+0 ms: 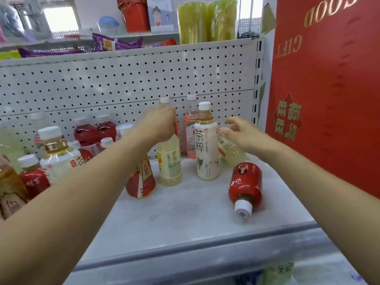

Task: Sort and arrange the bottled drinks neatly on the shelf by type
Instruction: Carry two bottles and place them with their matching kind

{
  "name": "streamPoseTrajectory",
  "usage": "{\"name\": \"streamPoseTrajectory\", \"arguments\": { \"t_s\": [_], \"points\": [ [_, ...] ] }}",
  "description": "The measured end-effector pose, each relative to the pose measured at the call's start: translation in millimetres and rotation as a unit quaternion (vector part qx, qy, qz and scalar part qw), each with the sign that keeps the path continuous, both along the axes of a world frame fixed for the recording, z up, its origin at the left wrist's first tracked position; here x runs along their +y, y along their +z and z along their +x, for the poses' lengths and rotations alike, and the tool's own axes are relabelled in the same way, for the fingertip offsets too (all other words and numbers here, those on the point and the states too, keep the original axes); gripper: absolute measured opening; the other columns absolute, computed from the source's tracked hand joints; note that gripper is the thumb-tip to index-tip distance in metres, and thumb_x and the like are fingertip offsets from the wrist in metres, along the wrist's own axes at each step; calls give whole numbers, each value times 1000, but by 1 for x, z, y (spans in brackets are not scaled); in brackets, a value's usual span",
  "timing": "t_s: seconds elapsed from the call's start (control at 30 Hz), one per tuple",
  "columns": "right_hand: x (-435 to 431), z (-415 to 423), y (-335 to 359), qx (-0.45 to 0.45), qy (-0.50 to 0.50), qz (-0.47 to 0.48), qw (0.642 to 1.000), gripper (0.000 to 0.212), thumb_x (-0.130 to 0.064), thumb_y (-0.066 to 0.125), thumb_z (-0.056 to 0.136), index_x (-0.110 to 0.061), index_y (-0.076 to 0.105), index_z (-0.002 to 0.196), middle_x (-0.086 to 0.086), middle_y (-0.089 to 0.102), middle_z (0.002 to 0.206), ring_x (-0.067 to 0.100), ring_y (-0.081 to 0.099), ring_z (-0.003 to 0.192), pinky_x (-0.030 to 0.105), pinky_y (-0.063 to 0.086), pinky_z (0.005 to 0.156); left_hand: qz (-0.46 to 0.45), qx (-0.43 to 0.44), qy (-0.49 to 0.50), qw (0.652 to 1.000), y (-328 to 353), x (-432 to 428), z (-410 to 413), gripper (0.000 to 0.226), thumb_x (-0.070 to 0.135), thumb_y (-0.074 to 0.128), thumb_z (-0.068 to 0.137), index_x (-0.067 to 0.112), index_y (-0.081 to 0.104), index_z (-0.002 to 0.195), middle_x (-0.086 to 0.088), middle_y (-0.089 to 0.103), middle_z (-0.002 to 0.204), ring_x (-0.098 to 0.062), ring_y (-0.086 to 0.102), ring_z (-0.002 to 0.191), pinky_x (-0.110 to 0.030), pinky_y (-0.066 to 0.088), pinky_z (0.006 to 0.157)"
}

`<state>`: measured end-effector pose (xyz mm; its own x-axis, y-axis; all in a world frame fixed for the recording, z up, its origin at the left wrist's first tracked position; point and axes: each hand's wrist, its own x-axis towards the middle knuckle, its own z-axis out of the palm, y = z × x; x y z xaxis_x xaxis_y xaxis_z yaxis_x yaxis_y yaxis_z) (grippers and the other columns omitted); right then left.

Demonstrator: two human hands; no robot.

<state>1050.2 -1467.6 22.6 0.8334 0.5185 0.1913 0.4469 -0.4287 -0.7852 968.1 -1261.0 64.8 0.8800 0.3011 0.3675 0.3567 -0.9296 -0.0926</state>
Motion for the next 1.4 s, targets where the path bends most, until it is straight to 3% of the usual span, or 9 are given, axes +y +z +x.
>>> {"name": "streamPoseTrajectory", "arguments": {
  "t_s": [0.1, 0.23, 0.37, 0.7, 0.9, 0.97, 1.1, 1.3, 1.4],
  "points": [
    [-32, -8, -16, -46, -6, -79, 996, 48, -39, 55, 98, -20, 49, 142, -1, 51, 144, 19, 49, 129, 39, 40, 108, -33, -17, -10, 999, -9, -5, -13, 45, 10, 41, 101, 5, 36, 146, -20, 39, 148, -38, 39, 133, -50, 36, 110],
    [-51, -24, -40, -61, 45, -126, 989, 25, -33, 59, 97, -30, 67, 121, -10, 62, 122, 12, 55, 110, 26, 41, 92, 18, -127, -123, 984, -43, -36, -50, 62, 7, 51, 97, 19, 30, 154, -9, 25, 161, -30, 15, 149, -45, 24, 119],
    [-52, -29, -49, -93, 29, -113, 989, 22, -36, 55, 98, -36, 69, 115, -12, 66, 115, 9, 56, 104, 29, 44, 91, -62, 115, -308, 942, -94, -75, -73, 82, 7, 61, 94, 52, 23, 150, 19, 6, 163, -11, 12, 149, -38, 19, 123],
    [-45, -30, -51, -56, 17, -100, 993, 29, -23, 44, 101, -31, 69, 113, -4, 63, 112, 21, 68, 86, 36, 62, 61, -64, -65, -470, 878, -141, -62, -73, 47, 39, 57, 95, 28, 51, 141, 6, 33, 161, -15, 37, 144, -36, 44, 111],
    [-19, -33, -47, -35, 31, -94, 995, 19, -19, 58, 95, -15, 73, 85, 0, 66, 72, 18, 64, 63, 39, 59, 64, -217, -181, -332, 900, -114, -71, -88, 52, 56, 43, 95, 16, 57, 125, 1, 65, 118, -10, 57, 103, -19, 48, 88],
    [-12, -24, -45, -103, -32, -134, 985, 13, -26, 64, 91, -16, 69, 98, -8, 62, 83, 16, 62, 81, 40, 57, 76, -278, -196, -282, 897, -109, -66, -91, 53, 64, 41, 93, 19, 58, 115, 9, 62, 102, -12, 60, 93, -25, 52, 80],
    [-4, 1, -53, -84, -59, -210, 972, 66, -42, 71, 82, -15, 44, 136, 6, 54, 127, 25, 55, 112, 37, 49, 82, -314, -224, -193, 902, -107, -53, -94, 38, 59, 45, 90, 27, 54, 107, 20, 58, 90, -10, 63, 89, -37, 56, 76],
    [14, 16, -67, -82, -56, -268, 958, 91, -47, 62, 90, -4, 10, 151, 11, 61, 123, 28, 61, 102, 39, 55, 79, -370, -191, -135, 899, -98, -32, -94, 30, 50, 50, 95, 28, 52, 114, 19, 59, 94, 1, 60, 89, -22, 54, 75],
    [4, 12, -59, -52, -68, -251, 964, 92, -41, 62, 93, 2, 5, 151, 13, 57, 124, 28, 55, 97, 35, 48, 72, -428, -168, -135, 878, -94, -28, -94, 27, 45, 52, 96, 29, 51, 117, 15, 62, 101, -2, 62, 95, -37, 59, 84]
  ]
}}
